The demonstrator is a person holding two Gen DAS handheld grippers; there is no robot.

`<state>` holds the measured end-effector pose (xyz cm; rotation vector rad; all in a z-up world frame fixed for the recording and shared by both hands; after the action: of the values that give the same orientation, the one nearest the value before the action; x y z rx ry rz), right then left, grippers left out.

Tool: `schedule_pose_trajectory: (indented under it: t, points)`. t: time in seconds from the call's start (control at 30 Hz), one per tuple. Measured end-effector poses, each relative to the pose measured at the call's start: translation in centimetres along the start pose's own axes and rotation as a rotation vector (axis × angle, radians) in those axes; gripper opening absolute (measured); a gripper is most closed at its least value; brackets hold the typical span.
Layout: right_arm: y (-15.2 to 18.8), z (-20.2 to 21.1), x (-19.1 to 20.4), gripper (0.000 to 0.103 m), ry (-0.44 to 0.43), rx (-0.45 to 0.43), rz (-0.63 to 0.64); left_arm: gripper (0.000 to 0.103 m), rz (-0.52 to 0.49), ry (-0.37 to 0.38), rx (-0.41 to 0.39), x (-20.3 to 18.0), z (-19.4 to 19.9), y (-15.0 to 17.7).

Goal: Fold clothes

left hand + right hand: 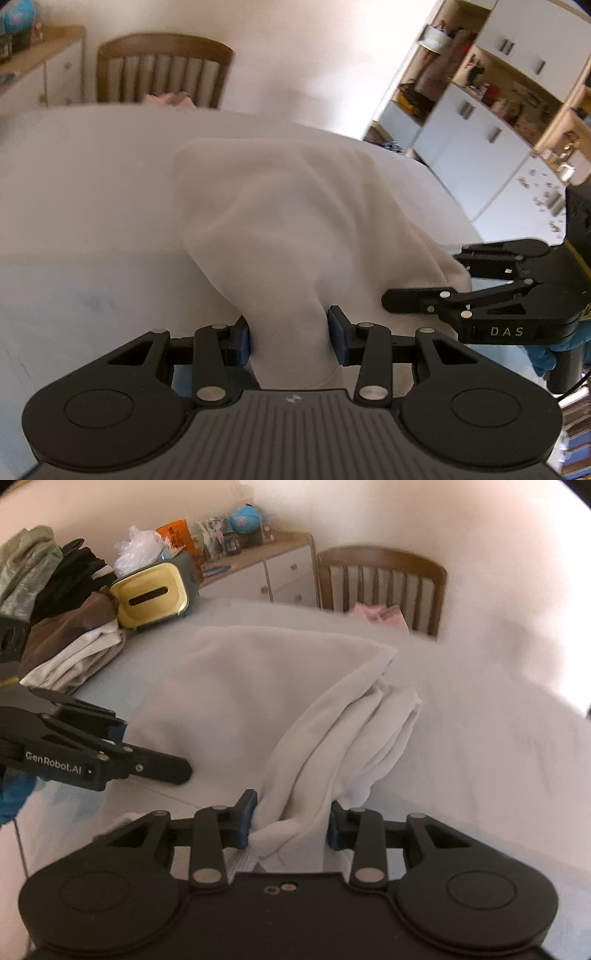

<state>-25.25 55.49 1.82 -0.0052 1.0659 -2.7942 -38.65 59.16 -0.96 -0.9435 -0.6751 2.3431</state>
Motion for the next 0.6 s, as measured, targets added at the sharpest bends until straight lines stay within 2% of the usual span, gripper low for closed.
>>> schedule_pose_trajectory:
  t: [0.13,0.27,0.37,0.47,0.53,0.6]
  points:
    - [-4.0,-3.6,0.7,0.103,0.024,-0.042,0.032,0.039,-0.035,-0.07,-0.019,3.4,-0.3,-4.1]
    - [-6.3,-6.7,1.4,0.103,0.034,-0.046,0.041,0.04,-0.038,-0.124,-0.033,6.9,-0.1,-6.1]
    - [-6.7,-8.4,1.5,0.103,0.035,-0.033,0.049,0.043,0.003,-0.136,-0.026,9.1,0.2,-6.2]
    - [-6.1,-8.3,1.0,0.103,0.022,-0.029,0.071,0.047,-0.034,-0.138,-0.02,8.4,1.0,-5.3]
    - [-5.5,-7.6,0.1,0.103,0.01,-0.037,0.078,0.058,-0.059,-0.139,-0.017,8.0,1.5,-4.6]
    - [-4.6,-6.7,-0.9,0.103,0.005,-0.051,0.093,0.06,-0.084,-0.14,-0.013,7.5,2.0,-4.0]
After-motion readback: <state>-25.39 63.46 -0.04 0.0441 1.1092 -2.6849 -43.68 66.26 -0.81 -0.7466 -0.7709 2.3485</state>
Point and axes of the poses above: each gripper's, at about its wrist camera, not at the fingertips, and z roughly against the way its jaws point, x to its left, y to its underside, the point moved 2 cm from there along -z, roughly the way its jaws point, and after that the axes turned 14 degrees about y, right-handed, at the moved point
